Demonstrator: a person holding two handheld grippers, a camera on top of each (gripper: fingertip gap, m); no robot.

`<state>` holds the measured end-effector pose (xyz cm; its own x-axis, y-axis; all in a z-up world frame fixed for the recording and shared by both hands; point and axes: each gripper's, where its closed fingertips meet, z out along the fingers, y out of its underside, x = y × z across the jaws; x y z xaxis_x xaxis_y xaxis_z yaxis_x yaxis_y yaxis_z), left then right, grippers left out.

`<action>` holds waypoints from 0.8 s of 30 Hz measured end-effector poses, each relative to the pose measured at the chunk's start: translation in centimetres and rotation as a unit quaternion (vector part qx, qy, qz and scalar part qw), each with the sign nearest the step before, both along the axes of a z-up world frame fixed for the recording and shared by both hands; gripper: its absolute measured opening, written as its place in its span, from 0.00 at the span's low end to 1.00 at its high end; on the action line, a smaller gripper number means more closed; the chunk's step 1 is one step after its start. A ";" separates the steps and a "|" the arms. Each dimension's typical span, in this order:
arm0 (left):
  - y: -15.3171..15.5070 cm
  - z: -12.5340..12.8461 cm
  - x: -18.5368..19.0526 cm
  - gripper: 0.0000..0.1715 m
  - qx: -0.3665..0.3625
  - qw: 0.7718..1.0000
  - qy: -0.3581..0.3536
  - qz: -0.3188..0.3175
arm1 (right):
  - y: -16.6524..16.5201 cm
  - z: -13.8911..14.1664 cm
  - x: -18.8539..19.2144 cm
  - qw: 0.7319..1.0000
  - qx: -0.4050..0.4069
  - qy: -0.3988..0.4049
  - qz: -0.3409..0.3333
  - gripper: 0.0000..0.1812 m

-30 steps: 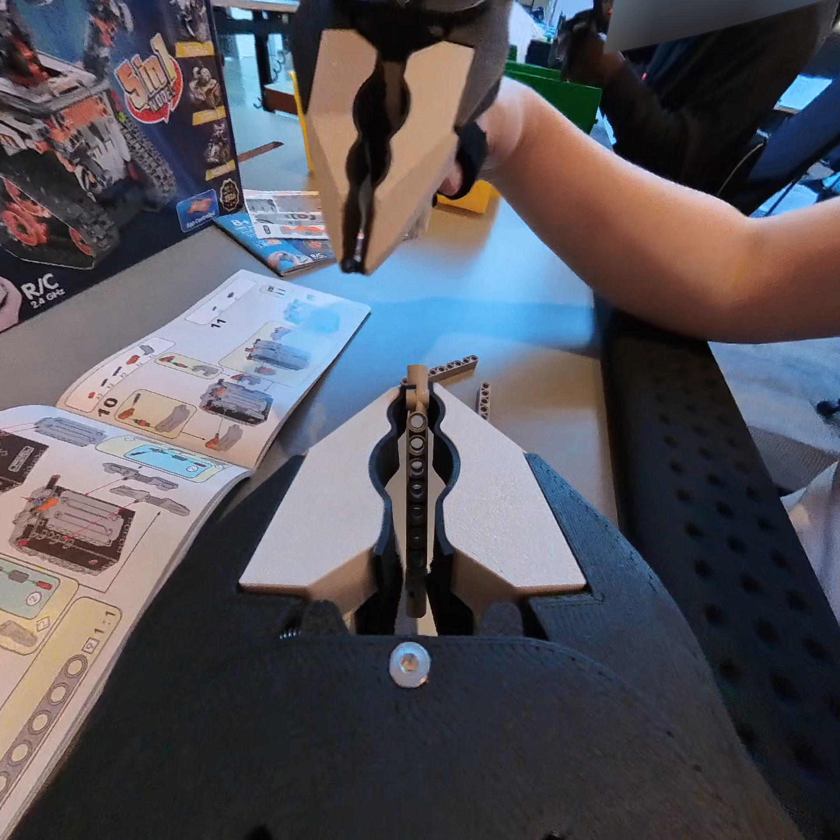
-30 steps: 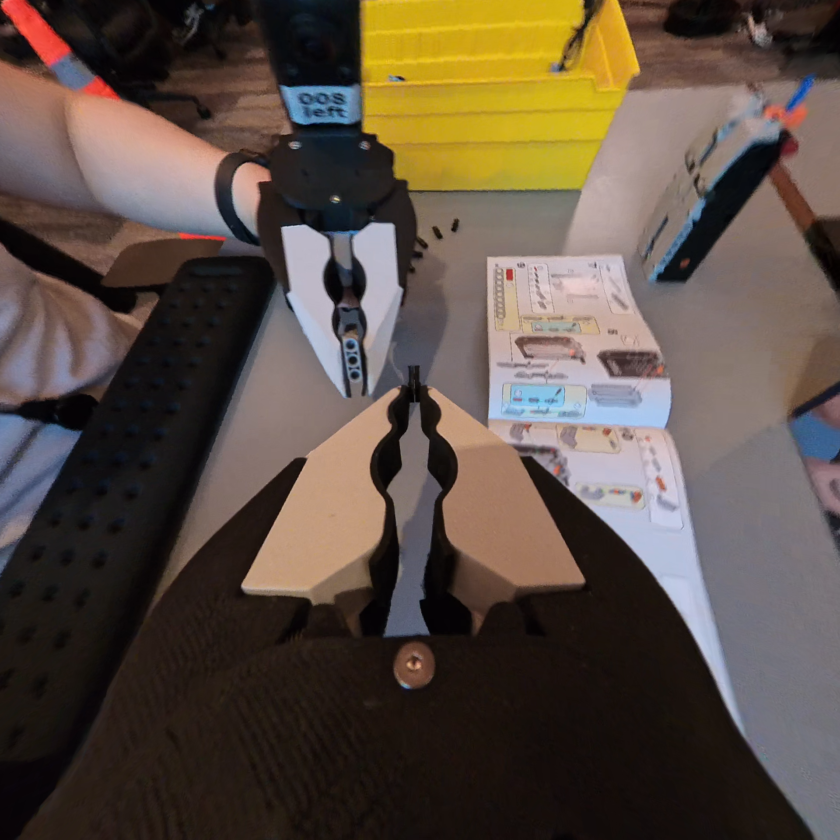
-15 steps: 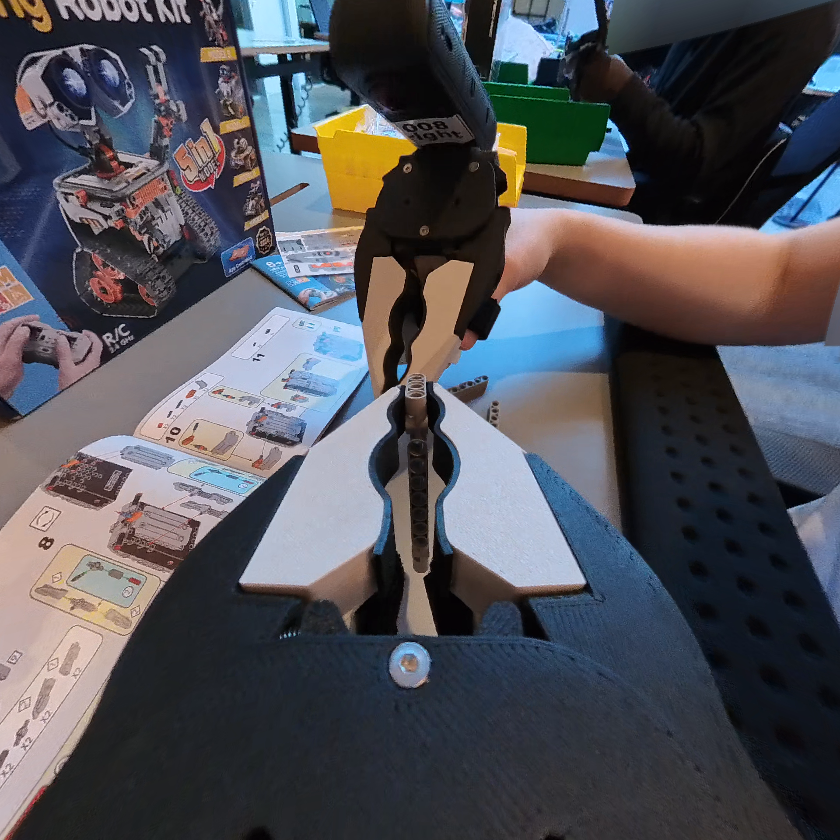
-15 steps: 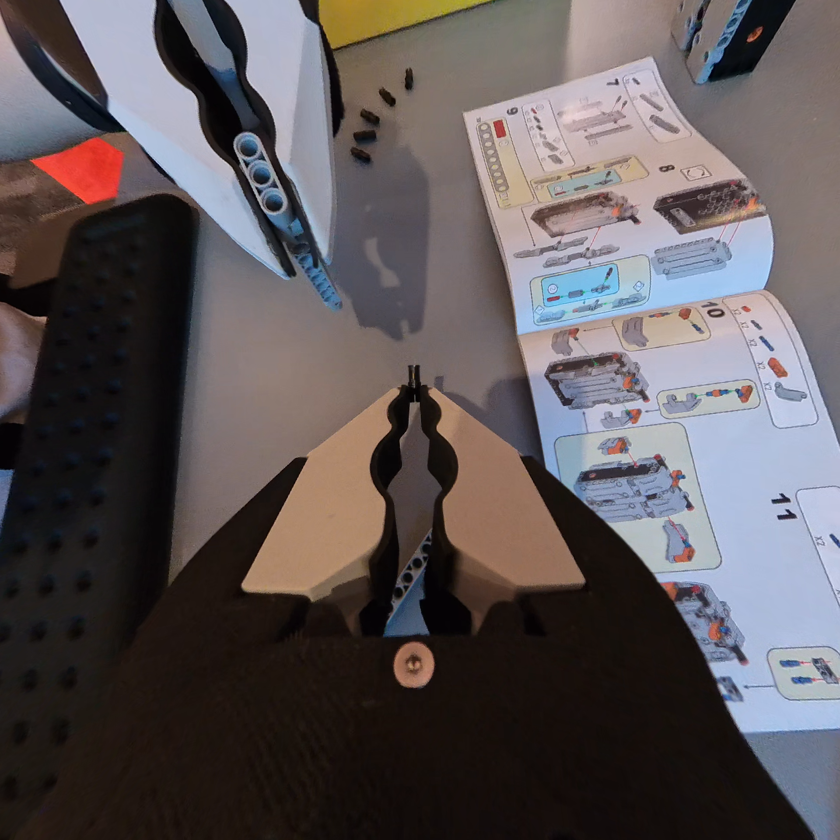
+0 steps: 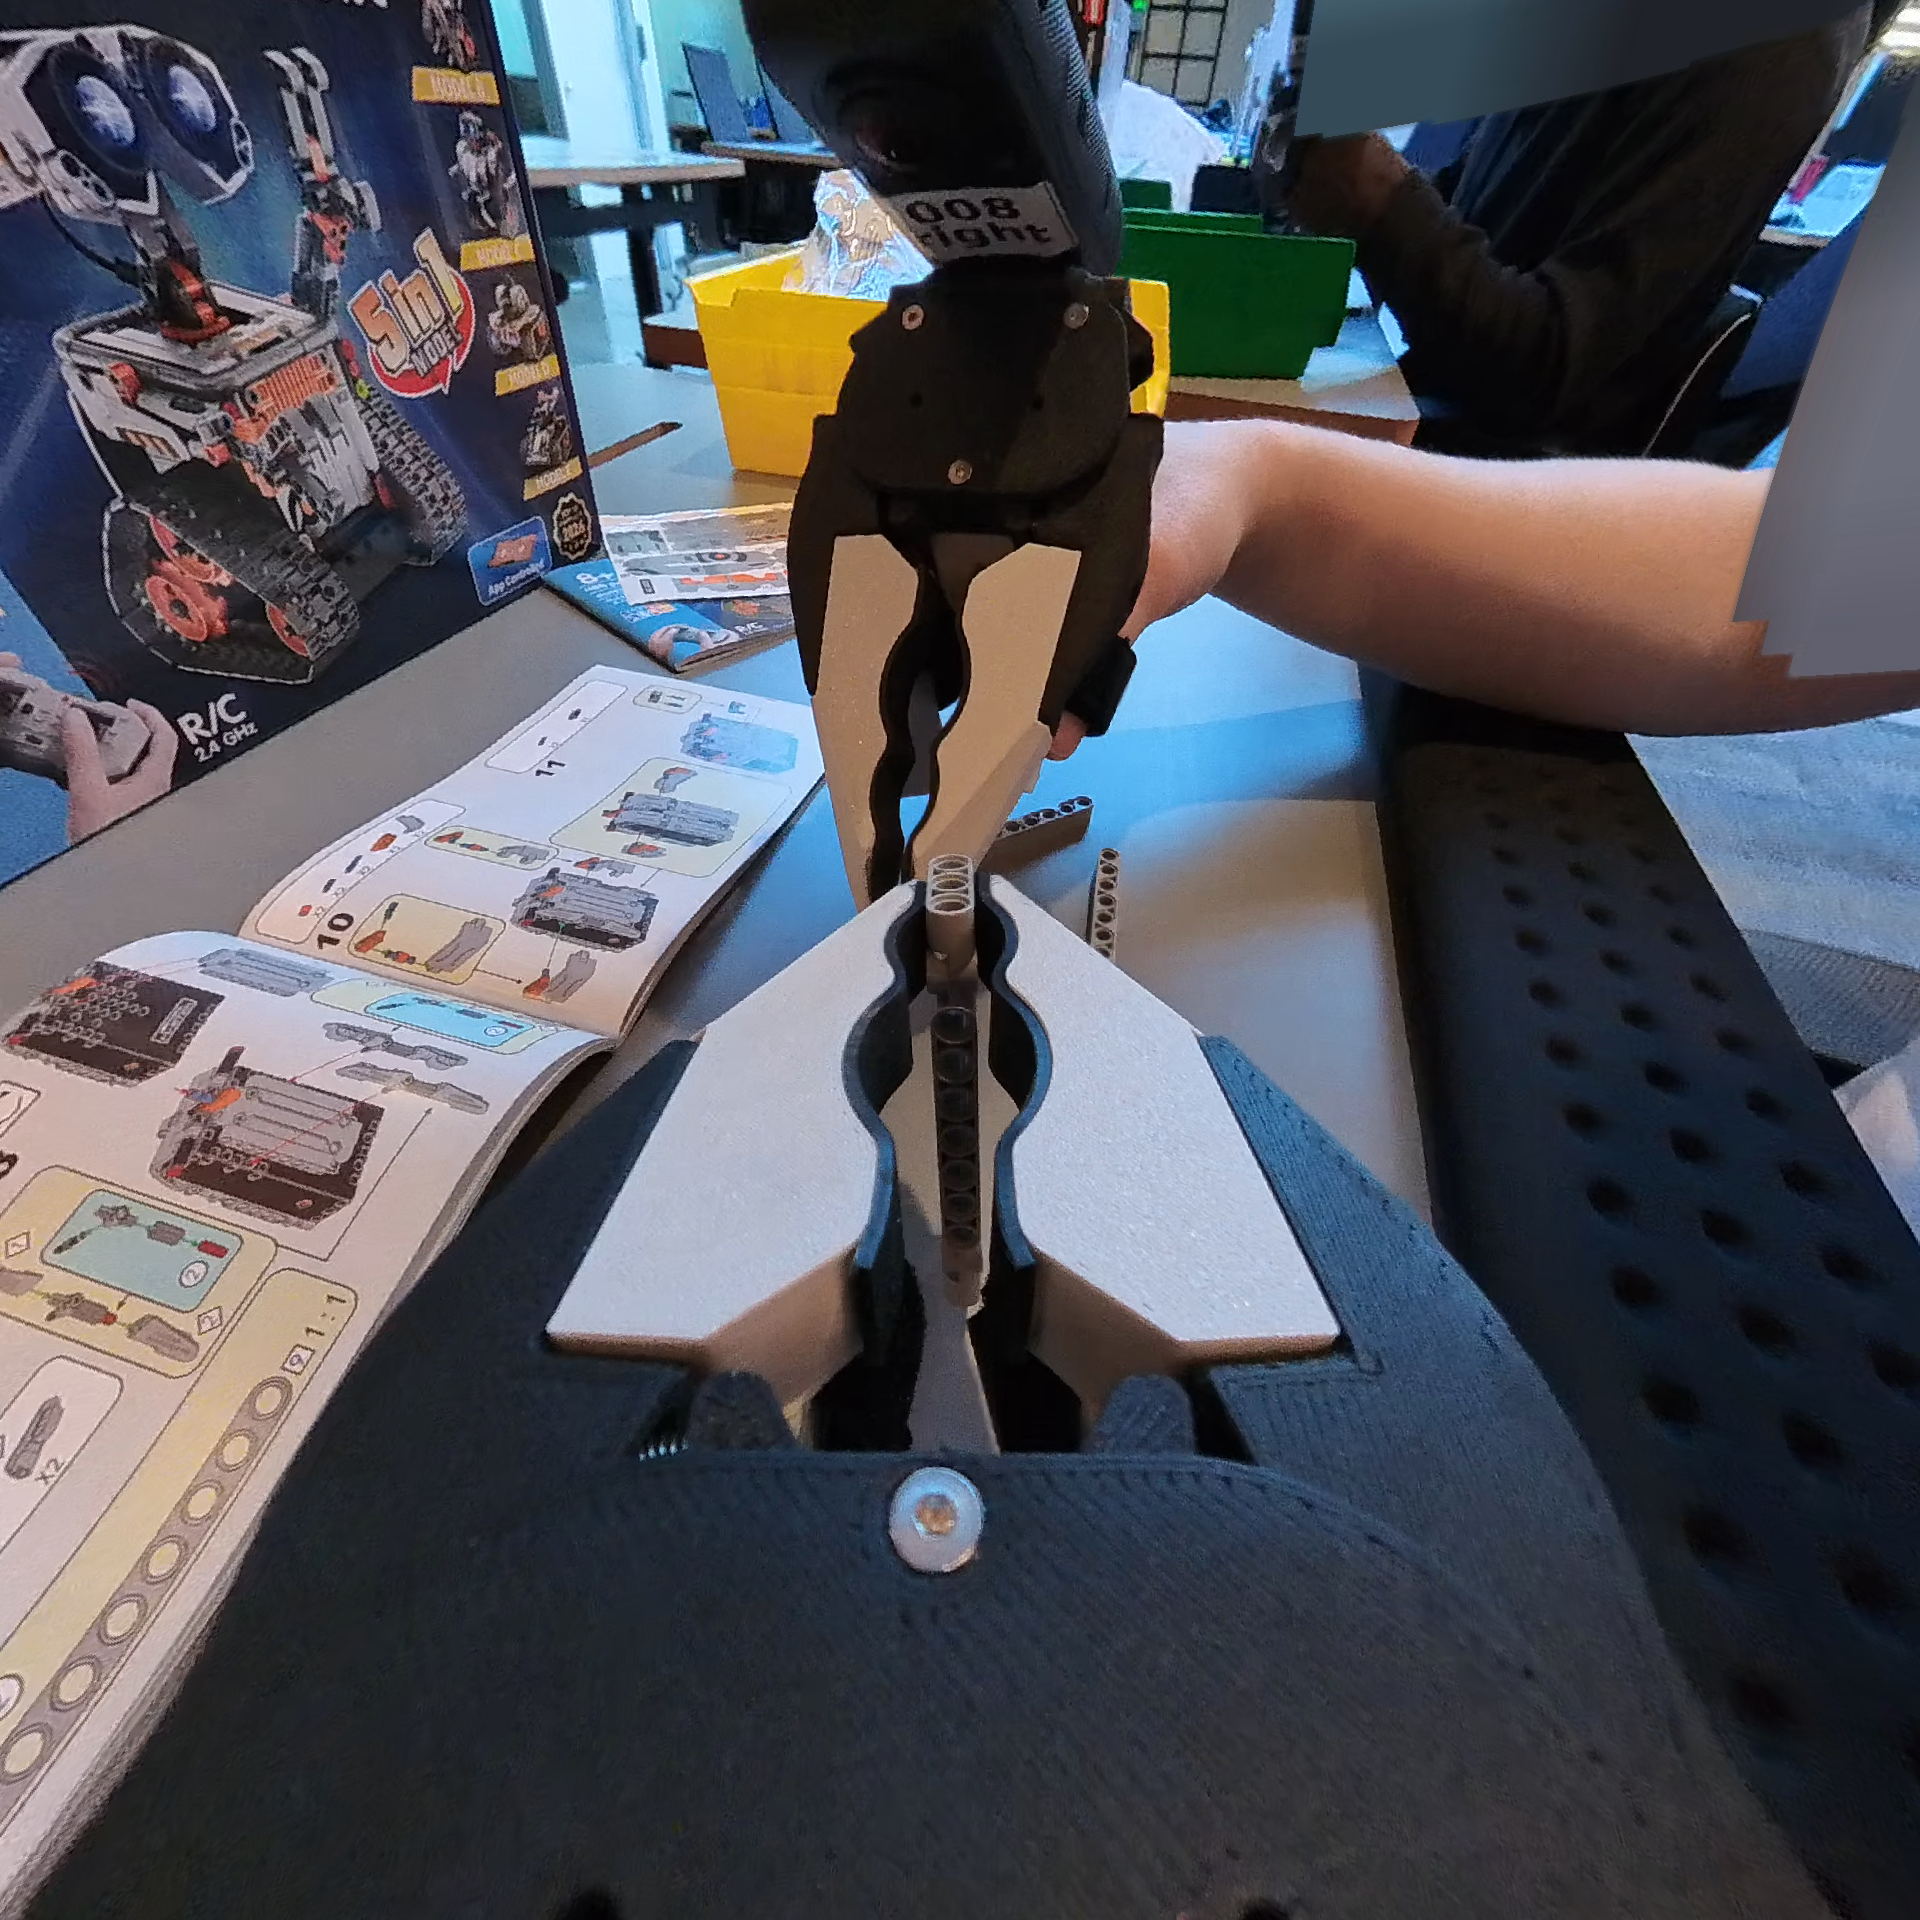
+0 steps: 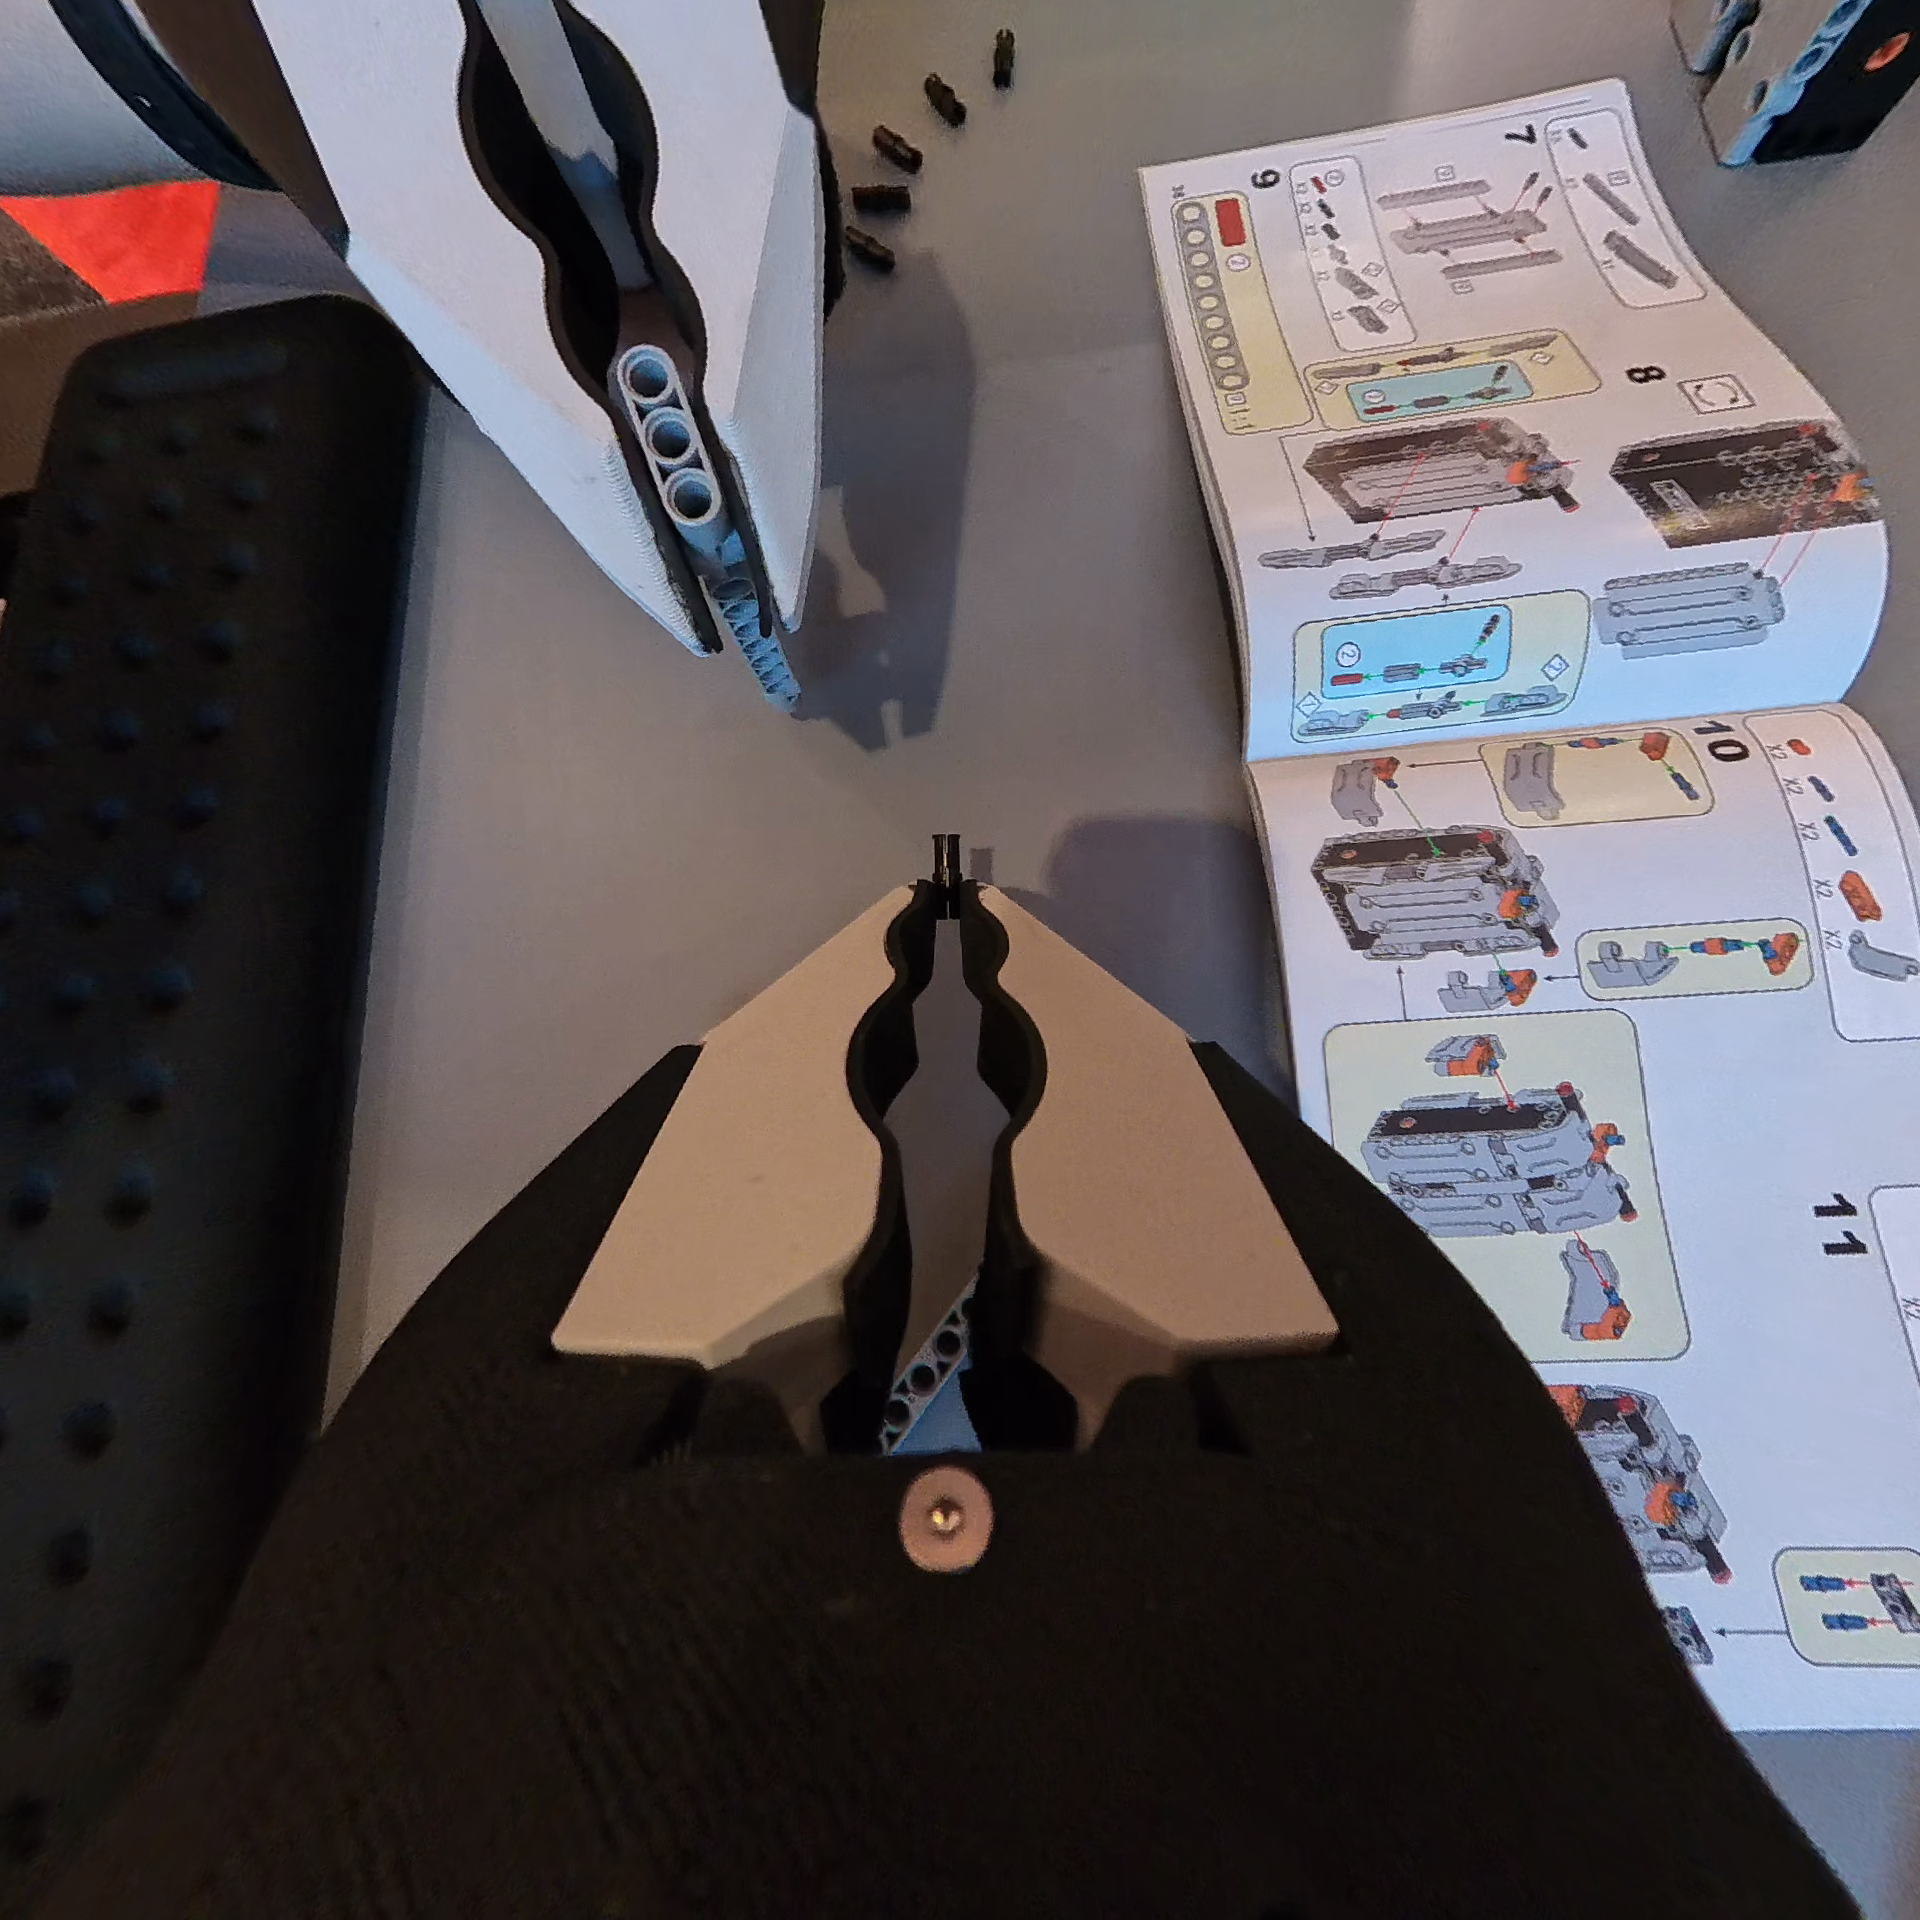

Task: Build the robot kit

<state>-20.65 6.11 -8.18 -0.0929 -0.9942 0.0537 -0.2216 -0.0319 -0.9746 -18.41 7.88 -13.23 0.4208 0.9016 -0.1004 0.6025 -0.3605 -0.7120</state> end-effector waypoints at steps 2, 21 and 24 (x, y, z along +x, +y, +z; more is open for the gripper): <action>-0.1 -0.2 -0.2 0.03 0.007 1.000 -0.004 0.000 | -0.1 -0.1 -0.1 1.000 0.002 -0.006 0.003 0.02; -1.1 -3.1 -1.4 0.08 0.072 0.994 0.085 0.006 | -0.3 0.1 0.3 0.999 0.015 -0.027 0.008 0.02; -0.9 -3.6 -1.4 0.08 0.088 0.991 0.100 0.018 | -0.3 0.1 0.3 0.999 0.015 -0.028 0.008 0.02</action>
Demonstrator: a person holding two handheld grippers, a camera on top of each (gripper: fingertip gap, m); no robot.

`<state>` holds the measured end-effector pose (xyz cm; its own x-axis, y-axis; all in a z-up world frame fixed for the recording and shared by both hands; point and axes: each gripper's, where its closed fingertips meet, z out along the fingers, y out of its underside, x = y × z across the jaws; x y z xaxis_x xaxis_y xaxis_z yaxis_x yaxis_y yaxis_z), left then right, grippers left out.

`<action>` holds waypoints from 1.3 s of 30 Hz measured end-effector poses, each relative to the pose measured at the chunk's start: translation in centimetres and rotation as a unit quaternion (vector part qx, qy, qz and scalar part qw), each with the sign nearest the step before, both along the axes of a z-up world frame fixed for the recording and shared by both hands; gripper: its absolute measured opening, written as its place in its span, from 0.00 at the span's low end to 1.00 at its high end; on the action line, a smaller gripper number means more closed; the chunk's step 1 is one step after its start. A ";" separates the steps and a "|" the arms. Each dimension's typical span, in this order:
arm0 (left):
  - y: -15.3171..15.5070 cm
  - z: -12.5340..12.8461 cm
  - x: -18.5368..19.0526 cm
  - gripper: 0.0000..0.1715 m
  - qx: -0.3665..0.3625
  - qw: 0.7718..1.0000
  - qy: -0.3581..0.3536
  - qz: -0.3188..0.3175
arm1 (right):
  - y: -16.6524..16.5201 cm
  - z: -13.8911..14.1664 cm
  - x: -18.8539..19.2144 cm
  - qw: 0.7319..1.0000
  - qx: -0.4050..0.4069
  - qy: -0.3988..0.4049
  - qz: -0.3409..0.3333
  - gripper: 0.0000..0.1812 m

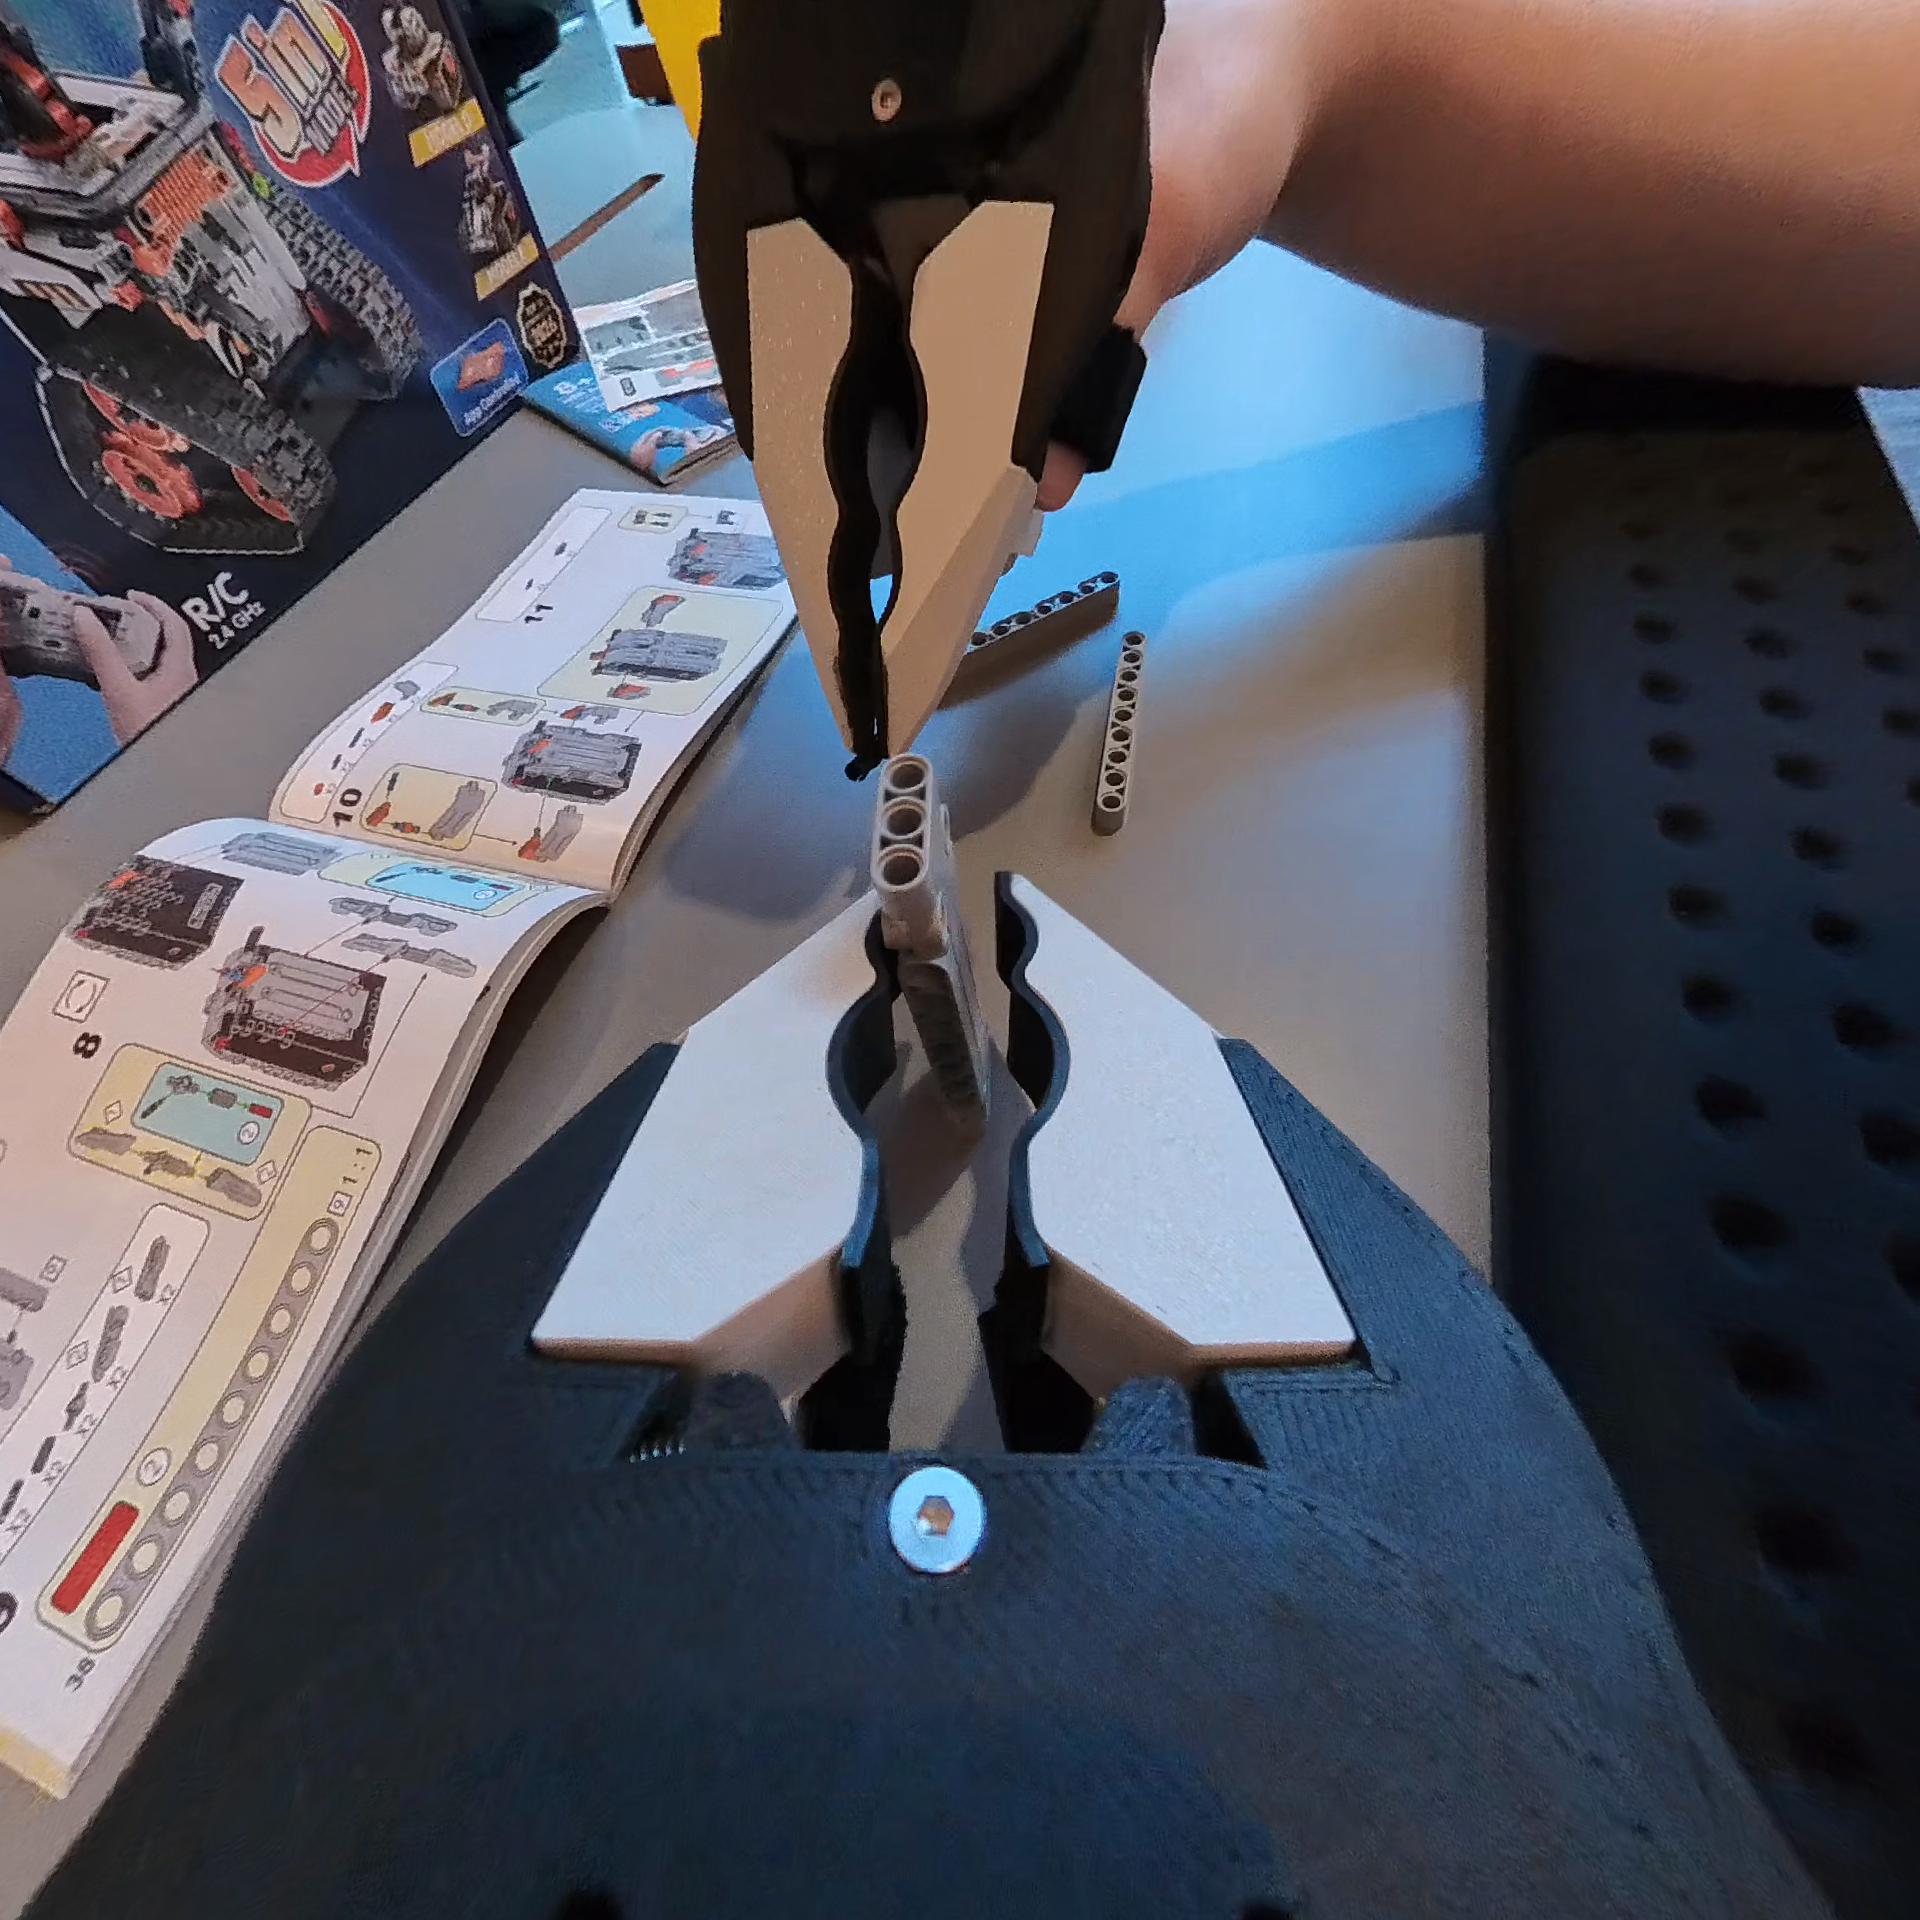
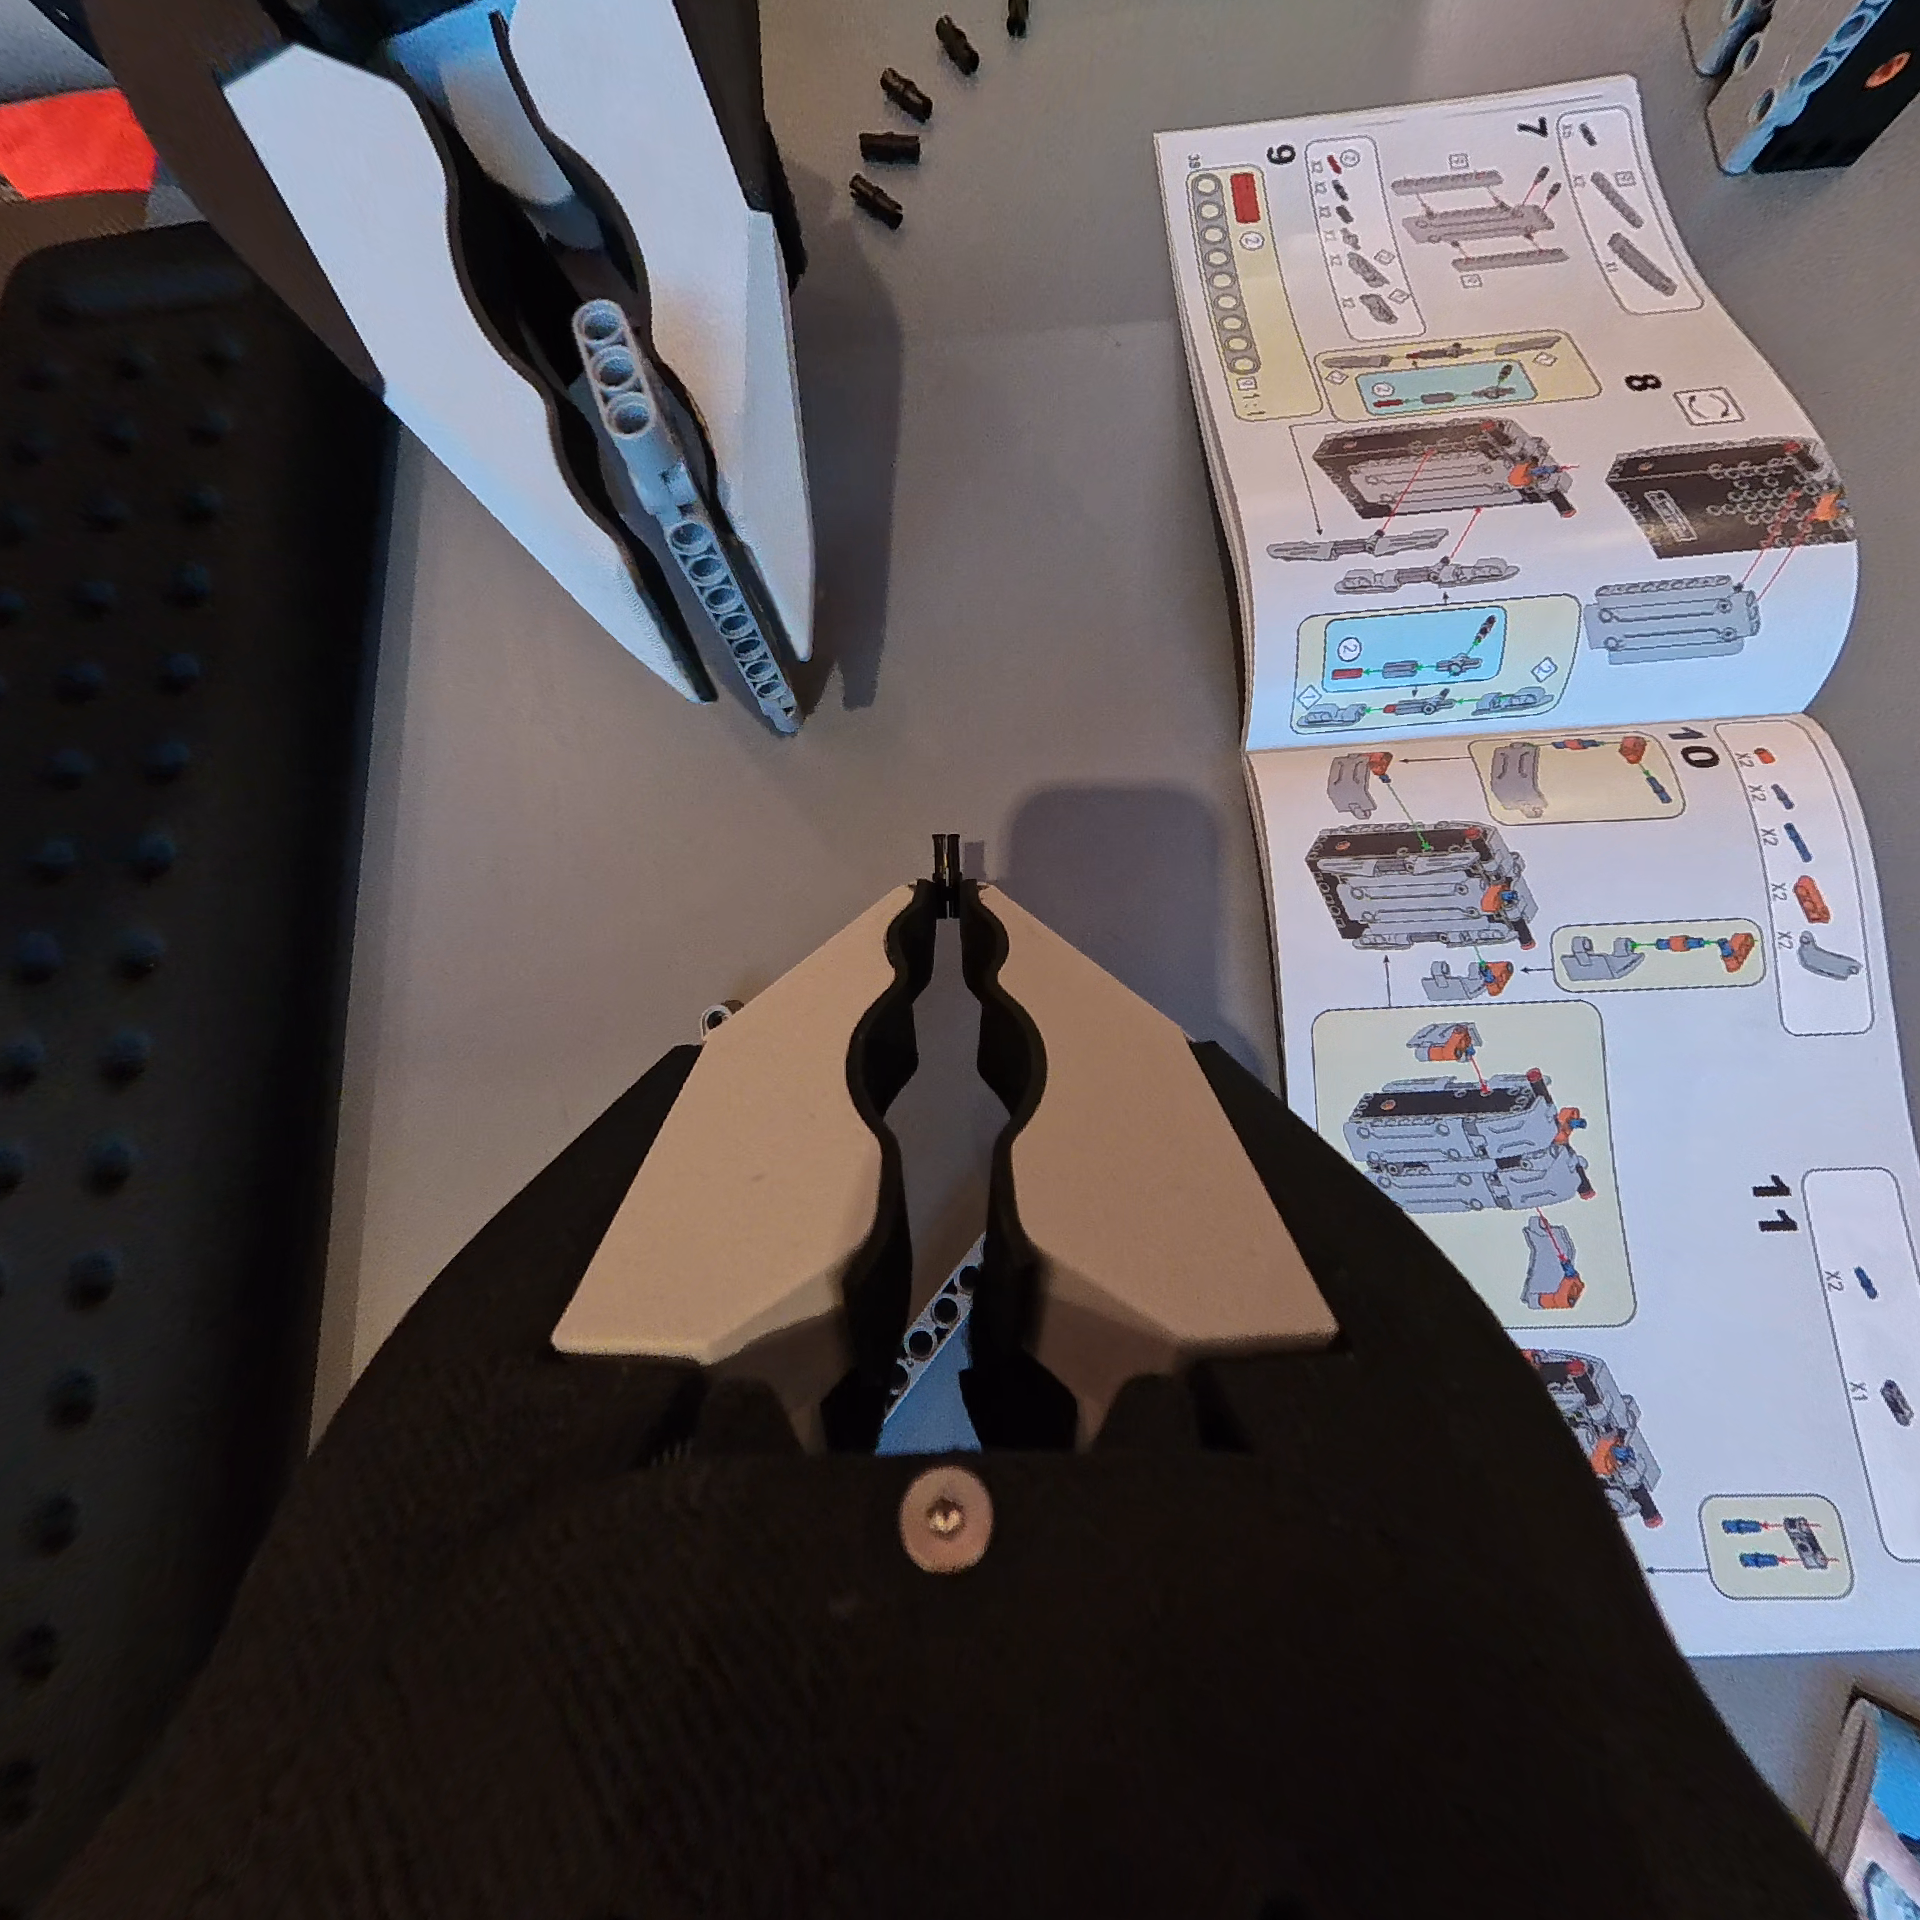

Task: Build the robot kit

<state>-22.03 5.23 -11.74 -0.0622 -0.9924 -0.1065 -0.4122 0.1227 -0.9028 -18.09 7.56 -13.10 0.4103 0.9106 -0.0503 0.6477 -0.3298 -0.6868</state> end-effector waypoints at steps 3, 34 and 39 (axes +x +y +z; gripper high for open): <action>0.2 -0.3 -0.2 0.08 0.010 1.000 0.010 0.009 | 0.0 -0.1 0.2 1.000 0.001 -0.006 0.000 0.02; 2.8 6.1 -8.3 0.03 -0.210 0.964 0.057 0.152 | 0.5 0.7 1.0 1.000 0.007 0.012 -0.028 0.02; 5.9 10.4 -11.7 0.03 -0.260 0.953 0.055 0.148 | 0.6 0.3 1.2 1.000 0.002 0.009 -0.028 0.02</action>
